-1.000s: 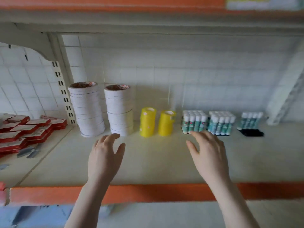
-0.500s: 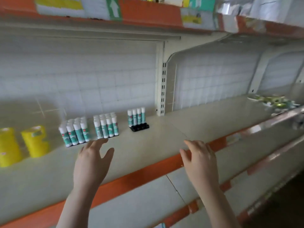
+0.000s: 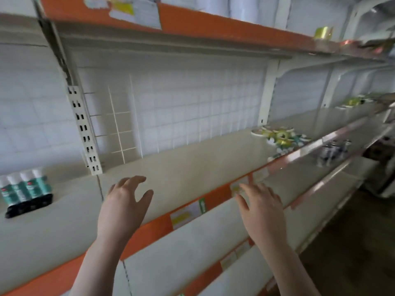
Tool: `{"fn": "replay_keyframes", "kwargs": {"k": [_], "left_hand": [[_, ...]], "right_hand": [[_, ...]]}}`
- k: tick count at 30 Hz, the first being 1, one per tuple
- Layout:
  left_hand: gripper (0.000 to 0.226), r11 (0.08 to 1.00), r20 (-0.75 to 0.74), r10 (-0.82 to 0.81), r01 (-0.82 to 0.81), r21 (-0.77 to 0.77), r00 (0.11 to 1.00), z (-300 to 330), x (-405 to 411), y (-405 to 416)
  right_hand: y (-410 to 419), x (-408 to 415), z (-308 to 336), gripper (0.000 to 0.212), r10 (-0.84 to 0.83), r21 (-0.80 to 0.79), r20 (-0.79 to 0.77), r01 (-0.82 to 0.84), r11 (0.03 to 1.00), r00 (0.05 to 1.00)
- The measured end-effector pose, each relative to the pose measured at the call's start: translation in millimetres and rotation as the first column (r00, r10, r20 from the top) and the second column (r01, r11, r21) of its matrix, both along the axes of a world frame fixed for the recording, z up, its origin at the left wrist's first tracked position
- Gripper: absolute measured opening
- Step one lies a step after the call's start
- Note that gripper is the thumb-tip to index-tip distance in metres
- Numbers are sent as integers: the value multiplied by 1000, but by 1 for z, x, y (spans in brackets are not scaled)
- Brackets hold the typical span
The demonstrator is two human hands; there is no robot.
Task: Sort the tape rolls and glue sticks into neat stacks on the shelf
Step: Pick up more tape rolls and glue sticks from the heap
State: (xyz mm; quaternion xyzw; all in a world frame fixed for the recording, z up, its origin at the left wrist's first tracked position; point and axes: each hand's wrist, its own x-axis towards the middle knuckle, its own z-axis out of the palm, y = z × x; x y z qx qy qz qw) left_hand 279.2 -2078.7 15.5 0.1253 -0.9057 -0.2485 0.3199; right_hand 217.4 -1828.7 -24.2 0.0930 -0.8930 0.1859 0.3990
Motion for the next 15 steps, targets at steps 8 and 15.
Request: {"fn": "replay_keyframes", "kwargs": {"k": [8,15], "left_hand": [[35,998,15,-56,56,2,998,-8,-152,127],[34,997,81,-80,80,3,993,-2,-249,222]], "right_hand": [[128,-132,-1,26,-25,2,113,25,1000,993],[220,-227,0,29,13,-49,105,-8,999,994]]}}
